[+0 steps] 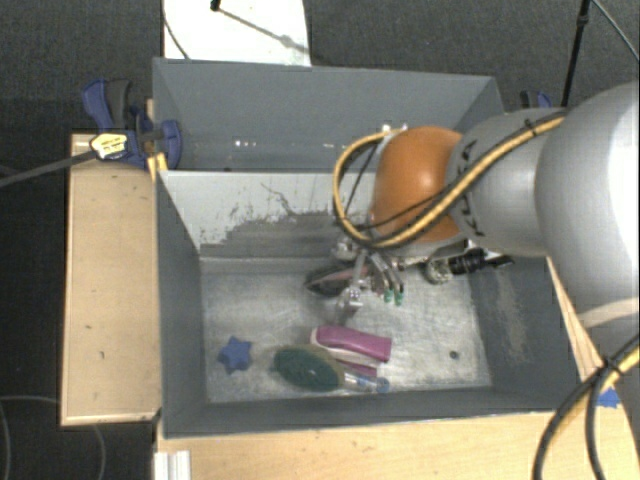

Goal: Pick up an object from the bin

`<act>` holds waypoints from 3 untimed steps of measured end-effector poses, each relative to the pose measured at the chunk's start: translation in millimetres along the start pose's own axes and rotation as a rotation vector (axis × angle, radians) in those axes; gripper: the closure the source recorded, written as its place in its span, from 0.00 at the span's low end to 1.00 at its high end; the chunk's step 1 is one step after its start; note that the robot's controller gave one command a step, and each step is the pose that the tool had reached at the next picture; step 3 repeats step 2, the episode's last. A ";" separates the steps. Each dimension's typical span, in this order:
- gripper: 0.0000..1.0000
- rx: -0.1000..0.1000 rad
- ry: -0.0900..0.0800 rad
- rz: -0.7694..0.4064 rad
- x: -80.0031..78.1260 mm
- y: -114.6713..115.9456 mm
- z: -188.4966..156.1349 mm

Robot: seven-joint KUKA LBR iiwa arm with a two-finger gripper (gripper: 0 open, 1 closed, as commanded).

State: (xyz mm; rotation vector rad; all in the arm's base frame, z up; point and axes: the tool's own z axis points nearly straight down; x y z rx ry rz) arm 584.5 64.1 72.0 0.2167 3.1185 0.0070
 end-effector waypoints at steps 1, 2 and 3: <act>1.00 -0.001 -0.007 0.003 -1.9 0.7 -4.3; 1.00 0.003 0.008 -0.035 -3.9 20.2 -156.2; 1.00 0.003 0.008 -0.035 -3.9 20.2 -156.2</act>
Offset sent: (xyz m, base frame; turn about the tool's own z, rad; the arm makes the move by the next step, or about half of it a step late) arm 0.0000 0.0000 0.0000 0.0000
